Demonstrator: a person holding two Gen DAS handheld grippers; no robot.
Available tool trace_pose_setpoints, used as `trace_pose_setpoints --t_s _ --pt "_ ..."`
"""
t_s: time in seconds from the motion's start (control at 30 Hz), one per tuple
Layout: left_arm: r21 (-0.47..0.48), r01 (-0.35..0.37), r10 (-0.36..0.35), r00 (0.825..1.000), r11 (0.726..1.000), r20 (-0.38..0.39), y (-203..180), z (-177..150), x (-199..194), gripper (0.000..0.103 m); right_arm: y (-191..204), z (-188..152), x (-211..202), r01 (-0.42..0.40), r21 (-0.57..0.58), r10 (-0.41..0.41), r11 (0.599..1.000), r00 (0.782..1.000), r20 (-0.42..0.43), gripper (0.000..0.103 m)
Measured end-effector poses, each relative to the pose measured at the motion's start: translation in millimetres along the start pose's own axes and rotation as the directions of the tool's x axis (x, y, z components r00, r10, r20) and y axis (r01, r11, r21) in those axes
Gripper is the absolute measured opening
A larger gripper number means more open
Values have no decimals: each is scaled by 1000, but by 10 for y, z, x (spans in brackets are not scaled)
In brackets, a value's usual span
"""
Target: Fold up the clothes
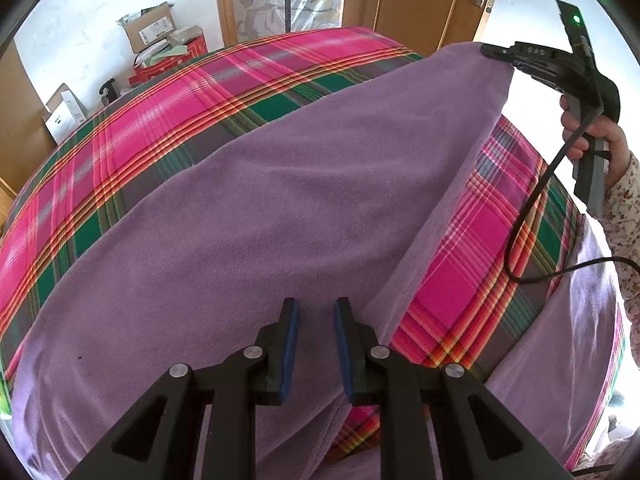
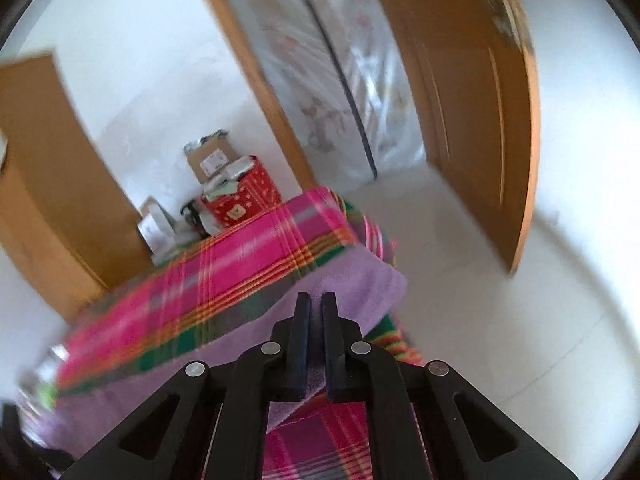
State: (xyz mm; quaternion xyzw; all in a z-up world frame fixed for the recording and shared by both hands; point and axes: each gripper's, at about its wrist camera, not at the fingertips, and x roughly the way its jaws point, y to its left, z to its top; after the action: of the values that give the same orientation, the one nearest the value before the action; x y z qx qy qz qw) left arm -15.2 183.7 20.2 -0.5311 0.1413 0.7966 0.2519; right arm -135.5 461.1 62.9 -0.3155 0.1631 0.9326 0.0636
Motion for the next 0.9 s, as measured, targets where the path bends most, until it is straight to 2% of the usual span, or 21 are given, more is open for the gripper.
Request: trace_pose_setpoints --t_s 0.1,0.13,0.2,0.3,0.47,0.53,0.67,0.7,0.77,0.87,0.9 --pt "0 1 -1 1000 1000 -1 3 3 5 19 190 -12 46 95 -132 -96 987 995 1 6" --pt "1 1 -1 1000 1000 -1 3 3 5 19 260 -31 104 163 -186 -167 969 986 -9 6" --pt "3 1 -1 1000 1000 -2 -5 4 6 19 344 -87 188 245 -254 -256 936 967 -13 6" --pt "4 4 -4 1000 1000 -1 -10 5 11 19 277 -135 255 289 -244 -310 926 949 -54 6" --pt "2 10 -10 1000 1000 1 -8 1 12 19 -133 -33 132 321 -43 -323 946 945 -54 7" --pt "3 11 -11 1000 1000 1 -7 4 14 19 -318 15 71 298 51 -296 953 954 -51 9" --pt "3 12 -12 1000 1000 1 -3 4 13 19 -698 -6 117 130 270 -105 954 989 -107 15" --pt "3 12 -12 1000 1000 2 -2 3 11 19 -771 -36 160 94 315 -58 944 991 -122 23" --pt "4 14 -14 1000 1000 1 0 6 7 19 -901 -98 248 26 403 35 915 989 -144 31" --pt "3 14 -14 1000 1000 -1 3 7 5 19 -986 -220 419 -53 512 167 857 970 -178 32" --pt "3 14 -14 1000 1000 -2 3 7 4 19 -983 -251 447 -58 521 177 852 967 -182 32"
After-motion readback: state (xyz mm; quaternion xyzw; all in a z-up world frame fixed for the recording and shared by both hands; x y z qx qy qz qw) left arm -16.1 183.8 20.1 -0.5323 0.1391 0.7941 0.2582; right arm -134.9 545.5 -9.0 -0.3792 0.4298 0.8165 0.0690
